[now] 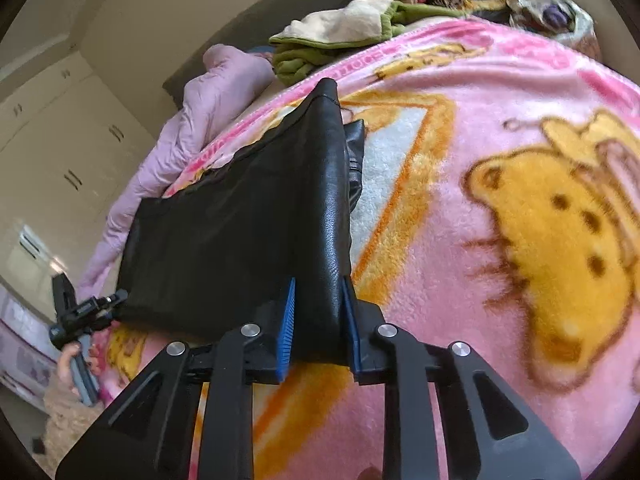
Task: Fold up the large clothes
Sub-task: 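Lower the folded jacket onto the blanket and open both grippers, then grasp the folded jacket's edge with the right gripper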
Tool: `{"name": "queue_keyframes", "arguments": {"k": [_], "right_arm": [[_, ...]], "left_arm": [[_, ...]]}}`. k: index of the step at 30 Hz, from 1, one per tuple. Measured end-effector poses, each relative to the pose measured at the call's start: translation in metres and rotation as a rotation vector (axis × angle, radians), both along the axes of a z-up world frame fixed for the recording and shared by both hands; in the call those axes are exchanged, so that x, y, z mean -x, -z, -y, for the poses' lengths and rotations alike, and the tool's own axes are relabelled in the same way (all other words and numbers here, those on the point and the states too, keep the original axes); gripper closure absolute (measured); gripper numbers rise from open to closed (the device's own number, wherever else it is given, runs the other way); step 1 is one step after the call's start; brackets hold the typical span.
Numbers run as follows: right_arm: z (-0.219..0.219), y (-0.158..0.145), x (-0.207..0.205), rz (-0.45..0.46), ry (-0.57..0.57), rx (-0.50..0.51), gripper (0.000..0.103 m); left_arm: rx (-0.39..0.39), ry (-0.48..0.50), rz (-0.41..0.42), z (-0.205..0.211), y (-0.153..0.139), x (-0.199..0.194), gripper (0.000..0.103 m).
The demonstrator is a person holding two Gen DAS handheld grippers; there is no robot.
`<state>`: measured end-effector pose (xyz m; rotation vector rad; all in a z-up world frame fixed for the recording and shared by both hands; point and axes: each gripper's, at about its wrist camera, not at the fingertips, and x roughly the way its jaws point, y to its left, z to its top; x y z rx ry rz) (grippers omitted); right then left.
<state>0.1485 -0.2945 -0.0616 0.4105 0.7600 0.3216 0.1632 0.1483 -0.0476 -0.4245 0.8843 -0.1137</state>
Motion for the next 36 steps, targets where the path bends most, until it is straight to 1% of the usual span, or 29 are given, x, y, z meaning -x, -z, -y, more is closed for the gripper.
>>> {"name": "queue_keyframes", "arguments": {"k": [2, 6, 11, 13, 15, 16, 17, 18, 20, 21, 23, 25, 26, 29, 36], "right_arm": [[0.006, 0.003, 0.0, -0.021, 0.025, -0.004, 0.082], [0.007, 0.006, 0.003, -0.023, 0.049, 0.004, 0.08], [0.001, 0.003, 0.007, -0.012, 0.085, 0.053, 0.071], [0.002, 0.001, 0.01, -0.01, 0.103, 0.052, 0.068], [0.003, -0.001, 0.015, -0.003, 0.113, 0.041, 0.059], [0.004, -0.003, 0.018, 0.005, 0.118, 0.031, 0.049], [0.004, -0.005, 0.022, 0.014, 0.122, 0.024, 0.044], [0.003, -0.008, 0.025, 0.023, 0.125, 0.024, 0.043], [0.001, -0.016, 0.031, 0.048, 0.131, 0.042, 0.036], [0.0, -0.021, 0.034, 0.062, 0.129, 0.052, 0.034], [-0.005, -0.027, 0.038, 0.082, 0.113, 0.069, 0.027], [-0.014, -0.034, 0.042, 0.099, 0.087, 0.093, 0.025], [-0.019, -0.037, 0.044, 0.109, 0.071, 0.103, 0.025], [-0.036, -0.043, 0.047, 0.124, 0.027, 0.119, 0.025], [-0.085, -0.051, 0.047, 0.15, -0.091, 0.142, 0.025]], "left_arm": [[-0.027, 0.023, 0.006, 0.007, -0.003, 0.005, 0.059], [-0.049, 0.02, 0.002, 0.008, -0.003, 0.006, 0.058], [-0.064, 0.017, 0.0, 0.008, -0.004, 0.006, 0.057], [-0.072, 0.016, 0.0, 0.01, -0.005, 0.007, 0.054], [-0.082, 0.016, 0.001, 0.011, -0.007, 0.009, 0.052], [-0.086, 0.015, 0.002, 0.013, -0.008, 0.011, 0.05], [-0.094, 0.015, 0.0, 0.014, -0.009, 0.012, 0.046], [-0.099, 0.016, 0.001, 0.015, -0.01, 0.013, 0.044], [-0.113, 0.02, 0.006, 0.017, -0.014, 0.016, 0.037], [-0.122, 0.023, 0.012, 0.019, -0.017, 0.018, 0.035], [-0.142, 0.028, 0.036, 0.023, -0.024, 0.023, 0.025], [-0.166, 0.032, 0.055, 0.028, -0.032, 0.027, 0.021], [-0.186, 0.034, 0.063, 0.031, -0.037, 0.03, 0.016], [-0.219, 0.038, 0.081, 0.036, -0.045, 0.036, 0.01], [-0.27, 0.026, 0.095, 0.037, -0.056, 0.045, 0.01]]}}
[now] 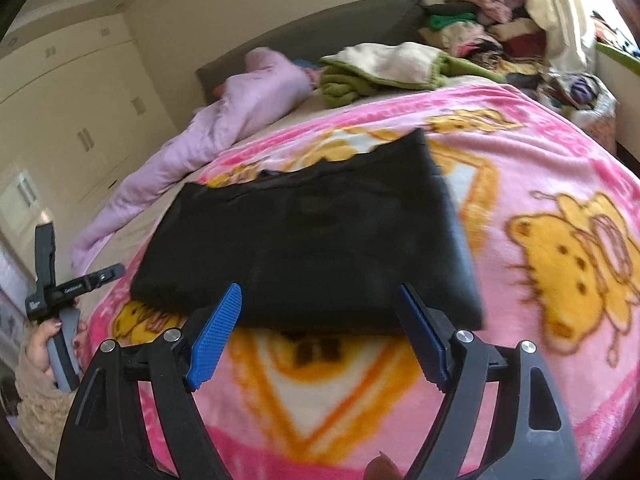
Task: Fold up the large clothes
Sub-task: 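Grasp the folded jacket's edge with the right gripper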
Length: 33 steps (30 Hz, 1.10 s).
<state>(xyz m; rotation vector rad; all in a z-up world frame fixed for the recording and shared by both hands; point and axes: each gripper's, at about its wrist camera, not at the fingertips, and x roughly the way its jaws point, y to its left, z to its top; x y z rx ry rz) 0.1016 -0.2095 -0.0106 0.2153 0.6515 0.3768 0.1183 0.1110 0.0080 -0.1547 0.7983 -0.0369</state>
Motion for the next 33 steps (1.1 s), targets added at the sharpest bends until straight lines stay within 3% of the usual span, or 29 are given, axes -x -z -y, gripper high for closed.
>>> {"name": "queue_keyframes", "arguments": {"k": [12, 22, 24, 26, 29, 33], "right_arm": [[-0.09, -0.005, -0.014, 0.015, -0.19, 0.05, 0.025], [-0.125, 0.004, -0.027, -0.002, -0.226, 0.105, 0.027], [-0.128, 0.007, -0.029, -0.003, -0.217, 0.122, 0.045], [-0.13, 0.012, -0.032, -0.014, -0.213, 0.14, 0.072], [-0.131, 0.016, -0.036, -0.019, -0.203, 0.168, 0.09], [-0.131, 0.024, -0.04, -0.032, -0.192, 0.215, 0.095]], "left_arm": [[0.03, -0.067, 0.011, -0.026, -0.005, 0.003, 0.01], [0.103, -0.118, 0.001, -0.051, 0.005, -0.004, 0.01], [0.143, -0.118, -0.014, -0.054, 0.011, -0.009, 0.01], [0.191, -0.105, -0.033, -0.054, 0.019, -0.017, 0.01], [0.243, -0.077, -0.062, -0.05, 0.028, -0.032, 0.01], [0.253, -0.073, -0.105, -0.046, 0.042, -0.054, 0.01]]}}
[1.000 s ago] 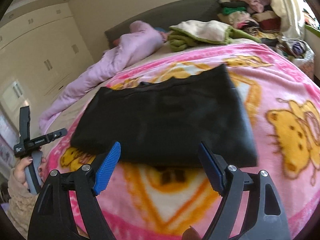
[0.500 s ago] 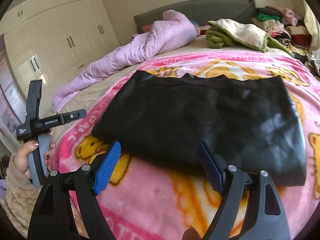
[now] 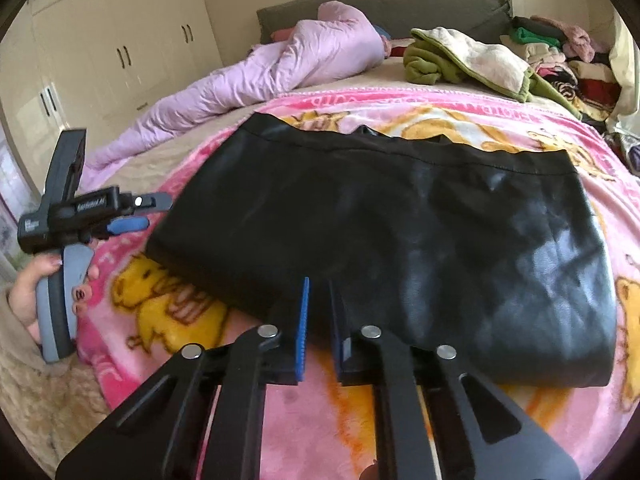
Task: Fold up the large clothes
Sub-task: 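Grasp the folded jacket's edge with the right gripper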
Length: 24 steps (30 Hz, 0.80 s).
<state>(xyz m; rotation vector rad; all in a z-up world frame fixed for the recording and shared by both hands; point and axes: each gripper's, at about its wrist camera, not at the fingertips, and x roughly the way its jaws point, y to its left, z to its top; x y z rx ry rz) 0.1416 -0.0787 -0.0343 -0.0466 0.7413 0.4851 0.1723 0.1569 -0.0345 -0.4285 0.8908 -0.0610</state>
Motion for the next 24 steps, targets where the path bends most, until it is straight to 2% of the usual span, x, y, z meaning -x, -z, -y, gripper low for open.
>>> {"name": "queue_keyframes", "arguments": {"k": [4, 7, 12, 13, 14, 15, 16, 17, 20, 24], "right_arm": [[-0.002, 0.015, -0.008, -0.034, -0.001, 0.033, 0.097], [-0.002, 0.029, -0.015, -0.073, 0.008, 0.042, 0.099], [-0.003, 0.046, -0.019, -0.085, 0.027, 0.042, 0.099], [-0.003, 0.047, -0.019, -0.081, 0.026, 0.044, 0.099], [-0.003, 0.046, -0.019, -0.082, 0.023, 0.046, 0.099], [-0.004, 0.044, -0.02, -0.088, 0.016, 0.053, 0.099], [-0.004, 0.041, -0.021, -0.089, 0.012, 0.062, 0.099], [-0.006, 0.035, -0.02, -0.078, 0.006, 0.076, 0.1], [-0.013, 0.005, -0.02, 0.043, -0.01, 0.113, 0.1], [-0.009, -0.024, -0.06, 0.052, 0.009, 0.026, 0.1]], "left_arm": [[0.017, 0.019, -0.043, -0.001, 0.019, -0.019, 0.01], [0.071, 0.035, -0.044, -0.006, 0.025, -0.025, 0.01], [0.089, 0.063, -0.032, -0.004, 0.028, -0.033, 0.011], [0.094, 0.07, -0.027, -0.004, 0.029, -0.033, 0.021], [0.119, 0.089, -0.014, -0.003, 0.029, -0.033, 0.04], [0.154, 0.105, -0.003, -0.003, 0.029, -0.034, 0.048], [0.16, 0.105, 0.0, -0.003, 0.028, -0.033, 0.052], [0.131, 0.115, 0.016, 0.001, 0.024, -0.031, 0.058], [0.119, 0.121, 0.038, 0.005, 0.018, -0.027, 0.065], [0.103, 0.126, 0.081, 0.01, 0.006, -0.02, 0.071]]}}
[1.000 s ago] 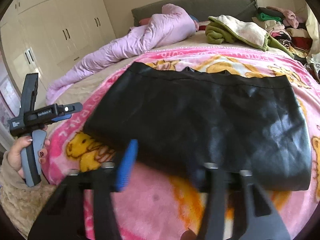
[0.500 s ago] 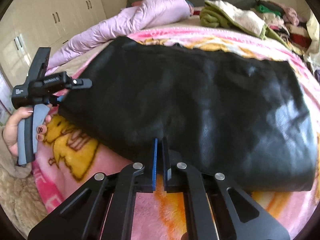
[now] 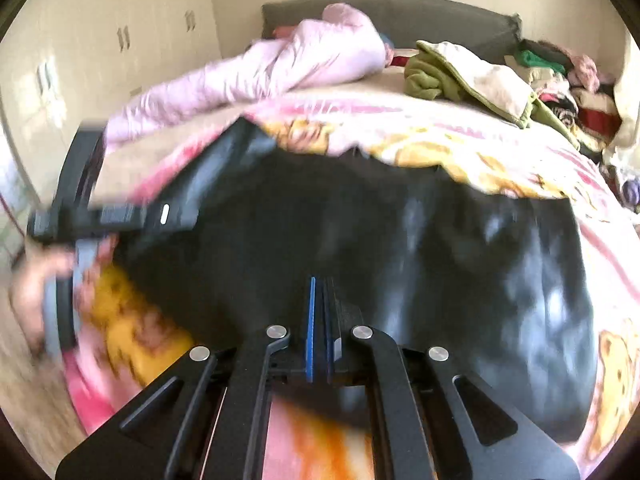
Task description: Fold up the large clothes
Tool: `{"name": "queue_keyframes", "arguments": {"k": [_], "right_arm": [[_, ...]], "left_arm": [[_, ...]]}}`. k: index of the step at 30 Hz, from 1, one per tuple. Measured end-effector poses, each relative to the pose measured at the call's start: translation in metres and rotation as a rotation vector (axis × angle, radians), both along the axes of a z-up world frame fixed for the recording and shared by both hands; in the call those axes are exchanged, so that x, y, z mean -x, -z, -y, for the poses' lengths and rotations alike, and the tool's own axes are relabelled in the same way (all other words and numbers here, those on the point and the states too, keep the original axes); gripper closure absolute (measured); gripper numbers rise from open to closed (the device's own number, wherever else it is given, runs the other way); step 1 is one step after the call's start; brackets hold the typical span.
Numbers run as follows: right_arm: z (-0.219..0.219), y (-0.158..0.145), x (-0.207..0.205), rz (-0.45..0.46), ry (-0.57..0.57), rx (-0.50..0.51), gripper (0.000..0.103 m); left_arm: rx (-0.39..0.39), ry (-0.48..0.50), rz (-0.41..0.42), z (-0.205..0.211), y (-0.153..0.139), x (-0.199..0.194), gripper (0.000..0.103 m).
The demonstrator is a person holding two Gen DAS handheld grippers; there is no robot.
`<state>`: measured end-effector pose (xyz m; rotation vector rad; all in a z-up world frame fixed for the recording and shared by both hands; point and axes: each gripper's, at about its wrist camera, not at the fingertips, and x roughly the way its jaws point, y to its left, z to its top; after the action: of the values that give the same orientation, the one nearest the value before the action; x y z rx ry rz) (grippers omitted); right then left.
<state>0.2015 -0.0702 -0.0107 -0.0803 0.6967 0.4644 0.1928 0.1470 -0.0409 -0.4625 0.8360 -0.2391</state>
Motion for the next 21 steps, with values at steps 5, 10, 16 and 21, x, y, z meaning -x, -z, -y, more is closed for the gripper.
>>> {"name": "queue_keyframes", "arguments": {"k": [5, 10, 16, 21], "right_arm": [[-0.001, -0.009, -0.072, -0.041, 0.054, -0.01, 0.1], [-0.012, 0.031, -0.133, -0.193, 0.094, 0.071, 0.1], [-0.005, 0.052, -0.141, -0.249, 0.08, 0.013, 0.1], [0.015, 0.012, -0.083, -0.14, 0.04, -0.073, 0.1]], "left_arm": [[-0.008, 0.005, 0.047, 0.005, -0.014, 0.003, 0.075], [0.005, 0.012, 0.073, 0.006, -0.02, 0.004, 0.075], [-0.036, 0.026, 0.116, 0.017, -0.032, 0.007, 0.077], [-0.028, 0.024, 0.132, 0.018, -0.037, 0.01, 0.077]]}}
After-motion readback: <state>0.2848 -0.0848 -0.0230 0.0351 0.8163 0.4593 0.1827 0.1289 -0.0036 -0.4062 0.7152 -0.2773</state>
